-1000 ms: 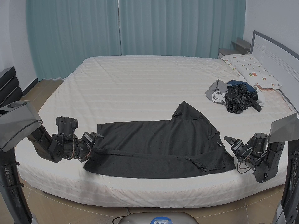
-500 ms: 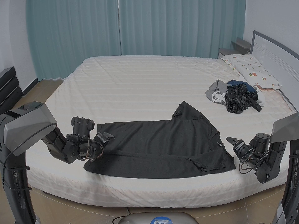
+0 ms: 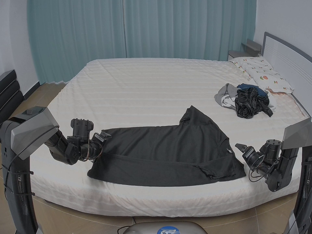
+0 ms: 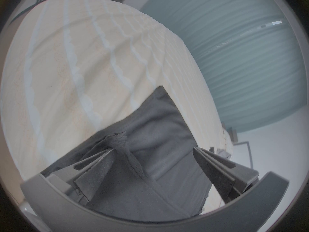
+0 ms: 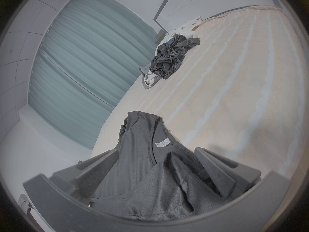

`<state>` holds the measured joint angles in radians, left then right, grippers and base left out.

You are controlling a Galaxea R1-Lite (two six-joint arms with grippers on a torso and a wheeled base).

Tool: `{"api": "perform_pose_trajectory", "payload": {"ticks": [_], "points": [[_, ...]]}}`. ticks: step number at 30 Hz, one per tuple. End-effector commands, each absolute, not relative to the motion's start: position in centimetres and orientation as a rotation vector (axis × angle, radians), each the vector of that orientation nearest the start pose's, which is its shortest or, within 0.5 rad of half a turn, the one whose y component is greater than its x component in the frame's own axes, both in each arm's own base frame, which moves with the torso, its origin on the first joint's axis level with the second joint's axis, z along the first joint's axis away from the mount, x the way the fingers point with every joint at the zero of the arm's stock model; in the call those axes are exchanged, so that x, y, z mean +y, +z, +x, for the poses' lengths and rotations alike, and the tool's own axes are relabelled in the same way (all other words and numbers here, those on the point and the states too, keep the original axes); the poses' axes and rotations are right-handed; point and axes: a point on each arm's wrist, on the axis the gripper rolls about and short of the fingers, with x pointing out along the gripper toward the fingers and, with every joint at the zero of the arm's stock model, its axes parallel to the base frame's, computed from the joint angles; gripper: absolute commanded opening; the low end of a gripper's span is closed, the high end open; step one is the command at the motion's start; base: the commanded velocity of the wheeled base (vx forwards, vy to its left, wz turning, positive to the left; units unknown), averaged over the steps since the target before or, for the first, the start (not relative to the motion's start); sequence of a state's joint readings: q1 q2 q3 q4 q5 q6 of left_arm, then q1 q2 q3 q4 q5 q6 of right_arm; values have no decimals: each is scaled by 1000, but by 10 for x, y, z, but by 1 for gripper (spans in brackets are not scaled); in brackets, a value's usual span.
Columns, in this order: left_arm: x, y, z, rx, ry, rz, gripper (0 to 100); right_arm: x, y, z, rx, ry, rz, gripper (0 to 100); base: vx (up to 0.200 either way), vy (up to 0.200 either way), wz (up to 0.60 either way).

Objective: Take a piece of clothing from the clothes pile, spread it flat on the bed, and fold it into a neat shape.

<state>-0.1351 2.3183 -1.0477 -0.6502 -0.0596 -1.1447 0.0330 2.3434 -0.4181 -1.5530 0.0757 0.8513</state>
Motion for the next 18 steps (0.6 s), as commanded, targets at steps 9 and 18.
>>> {"api": "perform_pose_trajectory", "payload": {"ticks": [9,18], "points": [[-41,7,409,615,246,-1088,100,15,-17,314,408,-53,846,100,0,0,0],[-24,23,366,706,157,-950,100,15,-16,312,413,-55,846,100,0,0,0]]}}
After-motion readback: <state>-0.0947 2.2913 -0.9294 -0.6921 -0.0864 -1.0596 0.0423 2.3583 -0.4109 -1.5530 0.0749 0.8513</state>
